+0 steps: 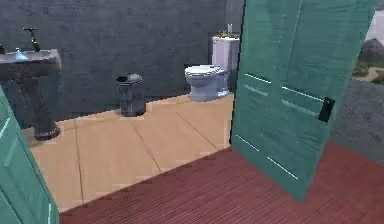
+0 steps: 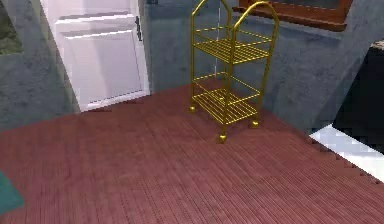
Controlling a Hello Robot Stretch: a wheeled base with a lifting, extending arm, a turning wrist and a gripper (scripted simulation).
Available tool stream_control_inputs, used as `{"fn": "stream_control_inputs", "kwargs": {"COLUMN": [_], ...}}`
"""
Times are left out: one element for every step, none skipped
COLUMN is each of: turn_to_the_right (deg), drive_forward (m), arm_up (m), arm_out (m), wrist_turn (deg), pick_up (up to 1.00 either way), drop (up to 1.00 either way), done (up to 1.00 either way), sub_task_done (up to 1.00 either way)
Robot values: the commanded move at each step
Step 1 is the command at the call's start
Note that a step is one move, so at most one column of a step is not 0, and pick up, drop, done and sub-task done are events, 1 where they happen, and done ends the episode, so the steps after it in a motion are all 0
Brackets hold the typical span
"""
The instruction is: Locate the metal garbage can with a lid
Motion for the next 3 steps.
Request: {"fn": "stream_control_inputs", "kwargs": {"turn_to_the_right": [-30.0, 0.0, 0.0], "drive_forward": [0.0, 1.0, 1.0], "arm_up": [0.0, 0.0, 0.0], "arm_out": [0.0, 0.0, 0.0], "wrist_turn": [0.0, 0.0, 0.0], "pick_up": [0.0, 0.0, 0.0], "drop": [0.0, 0.0, 0.0], "done": [0.0, 0.0, 0.0], "sub_task_done": [0.0, 0.0, 0.0]}}
